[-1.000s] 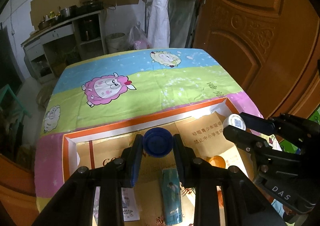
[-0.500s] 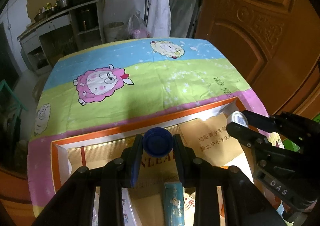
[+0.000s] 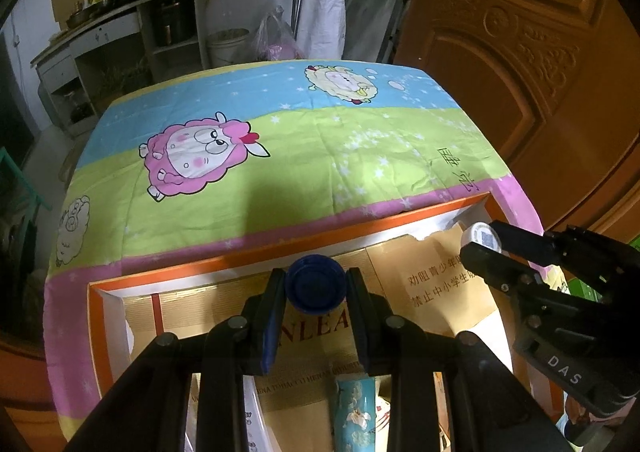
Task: Organize rigid objects
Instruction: 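Lower and release the blue cap with the left tool while the right tool releases the white cap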
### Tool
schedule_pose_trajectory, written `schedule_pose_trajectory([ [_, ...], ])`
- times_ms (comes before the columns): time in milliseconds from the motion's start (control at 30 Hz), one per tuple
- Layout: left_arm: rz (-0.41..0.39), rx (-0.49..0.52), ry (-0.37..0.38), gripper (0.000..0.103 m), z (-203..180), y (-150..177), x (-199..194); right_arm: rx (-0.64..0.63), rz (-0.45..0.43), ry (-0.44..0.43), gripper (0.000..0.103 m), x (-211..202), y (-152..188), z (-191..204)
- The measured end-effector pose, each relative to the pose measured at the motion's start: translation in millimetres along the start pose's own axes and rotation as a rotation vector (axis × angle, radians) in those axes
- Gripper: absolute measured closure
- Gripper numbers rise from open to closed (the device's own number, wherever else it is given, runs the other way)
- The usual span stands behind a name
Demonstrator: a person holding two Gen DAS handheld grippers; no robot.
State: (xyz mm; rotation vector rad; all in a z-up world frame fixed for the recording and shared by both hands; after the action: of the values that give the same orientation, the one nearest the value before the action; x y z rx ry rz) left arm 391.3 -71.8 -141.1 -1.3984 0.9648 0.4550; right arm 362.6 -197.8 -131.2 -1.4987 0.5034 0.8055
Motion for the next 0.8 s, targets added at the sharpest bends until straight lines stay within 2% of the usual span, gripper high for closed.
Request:
schedule_pose_trajectory([
  [267,0.026,0.000,-0.006,0.072,1.4,6.6,7.8,-0.017,0.028,0.004,0.072,6.1,2.4,2.5],
  [600,0.022,0.009,-0.011,0.072,1.0,14.7,11.9,-0.032,0.057,0.002,0.072,18.2,9.3,6.9],
  [800,0.019,-0.010,0.019,0.070,2.8,14.1,12.4,-0.040,0.074,0.005,0.072,23.3,13.6,8.6],
])
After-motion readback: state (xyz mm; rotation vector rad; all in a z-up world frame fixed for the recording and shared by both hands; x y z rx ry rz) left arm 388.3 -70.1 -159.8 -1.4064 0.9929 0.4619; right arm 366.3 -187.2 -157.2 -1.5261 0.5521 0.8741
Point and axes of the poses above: each gripper's, at about its wrist camera, not at the fingertips, and x roughly the way its jaws point, z to its left, y to its underside, the point moved 6 cm from there along x, roughly the way its jaws point, and after that the axes turned 8 degrees about -z, right-handed, at the moved point
